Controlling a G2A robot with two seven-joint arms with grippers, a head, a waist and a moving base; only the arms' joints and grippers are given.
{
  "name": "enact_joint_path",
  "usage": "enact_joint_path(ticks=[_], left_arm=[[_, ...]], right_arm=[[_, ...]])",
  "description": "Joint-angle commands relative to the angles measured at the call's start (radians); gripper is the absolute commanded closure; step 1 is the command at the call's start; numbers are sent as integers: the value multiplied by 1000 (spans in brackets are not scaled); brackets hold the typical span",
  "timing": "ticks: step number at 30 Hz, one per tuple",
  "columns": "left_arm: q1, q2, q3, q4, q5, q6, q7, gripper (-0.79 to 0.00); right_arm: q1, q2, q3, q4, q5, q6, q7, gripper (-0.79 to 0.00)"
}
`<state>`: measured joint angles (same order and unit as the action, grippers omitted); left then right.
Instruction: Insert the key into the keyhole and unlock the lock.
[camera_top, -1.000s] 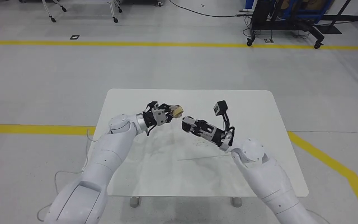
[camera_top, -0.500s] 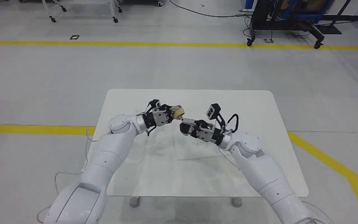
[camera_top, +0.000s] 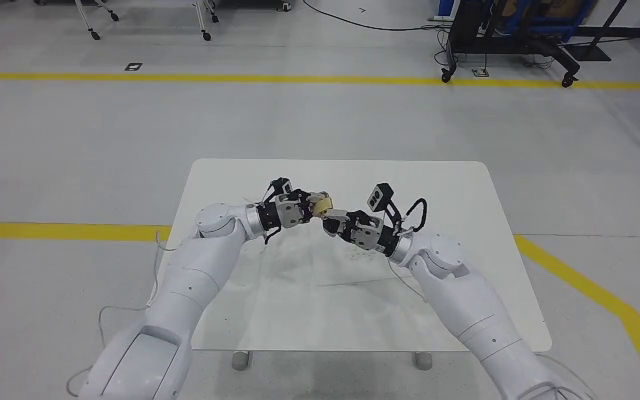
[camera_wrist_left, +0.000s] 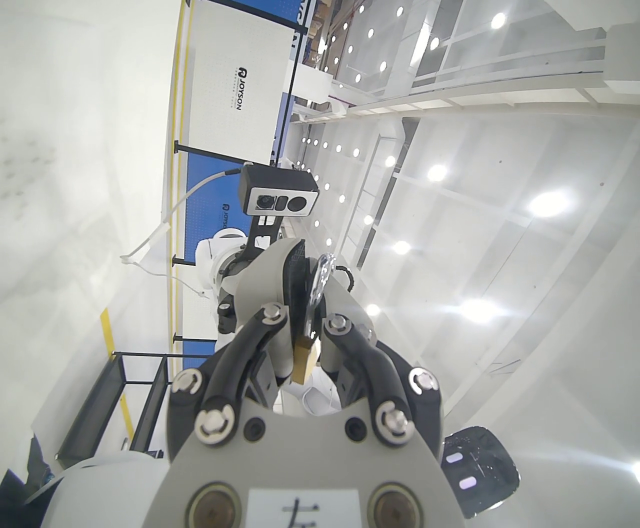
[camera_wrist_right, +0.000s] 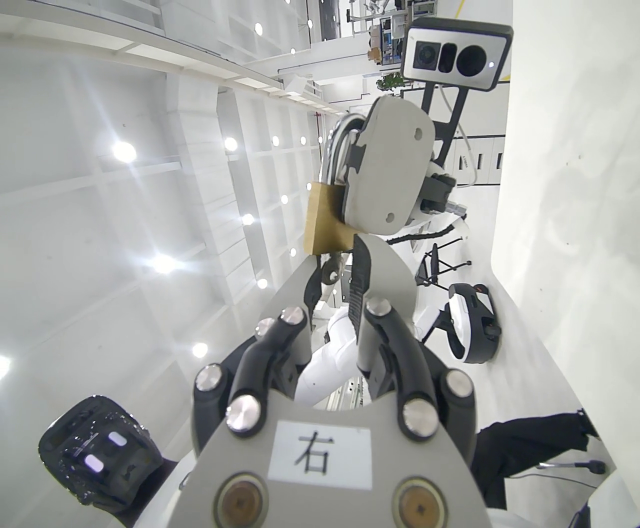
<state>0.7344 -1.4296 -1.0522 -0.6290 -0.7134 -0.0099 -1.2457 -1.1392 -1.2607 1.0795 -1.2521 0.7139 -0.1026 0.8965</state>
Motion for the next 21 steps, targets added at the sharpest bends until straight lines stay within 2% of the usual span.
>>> enact_joint_path(ticks=[1, 10, 17, 21], left_arm=[[-1, 0, 0, 2, 0, -3, -3, 0], [-5, -2, 4, -1, 19, -39, 5, 0], [8, 6, -20, -45, 53, -190, 73, 0], [24, 12, -34, -72, 53, -225, 76, 0]], right_arm=[[2, -1, -2, 5, 3, 3, 2, 0], [4, -9, -3, 17, 71, 45, 6, 0], [11, -26, -8, 61, 295, 152, 111, 0], [28, -37, -28, 101, 340, 173, 148, 0]])
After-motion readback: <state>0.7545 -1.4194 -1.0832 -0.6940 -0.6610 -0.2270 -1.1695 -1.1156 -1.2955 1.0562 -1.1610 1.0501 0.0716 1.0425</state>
